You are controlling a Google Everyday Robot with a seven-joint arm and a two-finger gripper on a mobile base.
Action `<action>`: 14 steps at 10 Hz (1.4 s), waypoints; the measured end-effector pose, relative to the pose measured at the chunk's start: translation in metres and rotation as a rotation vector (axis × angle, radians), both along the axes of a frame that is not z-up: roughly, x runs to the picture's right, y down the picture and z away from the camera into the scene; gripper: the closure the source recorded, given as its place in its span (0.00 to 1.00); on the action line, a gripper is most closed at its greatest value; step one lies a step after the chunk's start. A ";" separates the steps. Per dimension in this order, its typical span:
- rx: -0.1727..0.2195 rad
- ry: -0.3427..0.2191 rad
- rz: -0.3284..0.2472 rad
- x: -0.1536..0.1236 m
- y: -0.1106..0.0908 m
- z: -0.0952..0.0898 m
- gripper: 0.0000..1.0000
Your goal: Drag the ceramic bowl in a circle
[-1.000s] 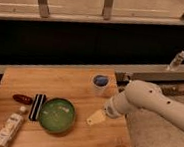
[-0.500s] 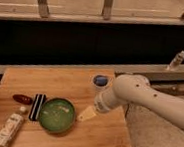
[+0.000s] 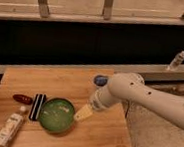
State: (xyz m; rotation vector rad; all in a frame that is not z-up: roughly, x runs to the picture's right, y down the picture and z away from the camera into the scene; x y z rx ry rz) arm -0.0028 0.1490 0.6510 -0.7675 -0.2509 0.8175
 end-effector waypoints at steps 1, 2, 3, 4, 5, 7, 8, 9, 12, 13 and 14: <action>-0.004 0.002 -0.004 0.001 0.001 0.001 0.20; -0.009 0.000 -0.019 -0.005 0.003 0.008 0.20; -0.010 -0.002 -0.039 -0.016 0.004 0.017 0.20; -0.011 -0.003 -0.053 -0.025 0.003 0.023 0.20; -0.014 -0.006 -0.079 -0.047 0.002 0.036 0.20; -0.020 -0.024 -0.112 -0.085 0.003 0.062 0.20; -0.020 -0.034 -0.119 -0.098 0.004 0.073 0.20; -0.020 -0.036 -0.120 -0.101 0.004 0.075 0.20; -0.016 -0.032 -0.128 -0.099 0.004 0.073 0.20; 0.000 -0.023 -0.161 -0.100 0.006 0.068 0.20; 0.005 -0.015 -0.175 -0.102 0.012 0.065 0.20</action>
